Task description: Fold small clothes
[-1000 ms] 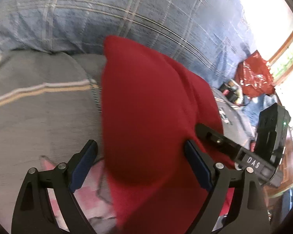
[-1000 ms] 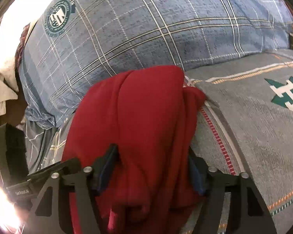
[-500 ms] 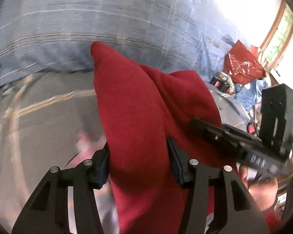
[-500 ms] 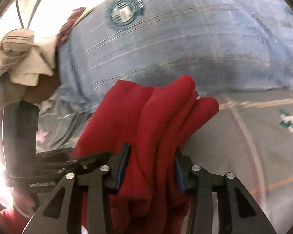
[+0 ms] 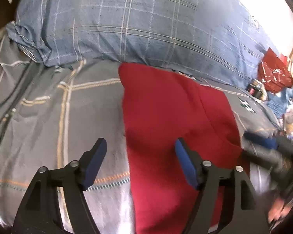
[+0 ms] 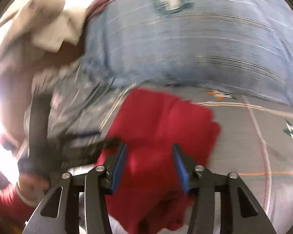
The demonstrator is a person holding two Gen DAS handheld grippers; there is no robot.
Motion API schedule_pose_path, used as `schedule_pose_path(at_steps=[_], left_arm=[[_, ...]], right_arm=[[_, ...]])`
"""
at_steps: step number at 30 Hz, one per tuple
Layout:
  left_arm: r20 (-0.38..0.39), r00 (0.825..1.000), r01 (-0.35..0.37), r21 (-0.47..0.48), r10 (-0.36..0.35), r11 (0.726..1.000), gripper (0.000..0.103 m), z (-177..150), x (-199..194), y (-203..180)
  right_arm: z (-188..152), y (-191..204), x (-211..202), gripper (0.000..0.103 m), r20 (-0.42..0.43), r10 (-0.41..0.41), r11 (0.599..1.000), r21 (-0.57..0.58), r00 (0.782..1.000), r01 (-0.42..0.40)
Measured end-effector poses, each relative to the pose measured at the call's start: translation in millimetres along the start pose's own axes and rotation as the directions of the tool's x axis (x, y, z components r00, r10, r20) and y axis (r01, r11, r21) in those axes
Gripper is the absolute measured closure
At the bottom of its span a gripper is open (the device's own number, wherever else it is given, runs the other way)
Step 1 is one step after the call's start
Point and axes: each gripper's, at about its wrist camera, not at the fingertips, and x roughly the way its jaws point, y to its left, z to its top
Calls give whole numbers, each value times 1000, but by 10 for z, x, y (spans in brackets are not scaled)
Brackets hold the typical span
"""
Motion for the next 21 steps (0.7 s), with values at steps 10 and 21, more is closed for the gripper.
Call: schedule_pose_path(at_steps=[10, 21], left_arm=[[67, 997, -29, -5, 29, 1000, 19, -125, -21, 28], [176, 980, -99, 10, 96, 995, 19, -231, -526, -32]], right_arm=[[-155, -86, 231, 53, -68, -144, 990, 7, 987, 144], [-236, -24, -236, 30, 54, -209, 969, 142, 976, 200]])
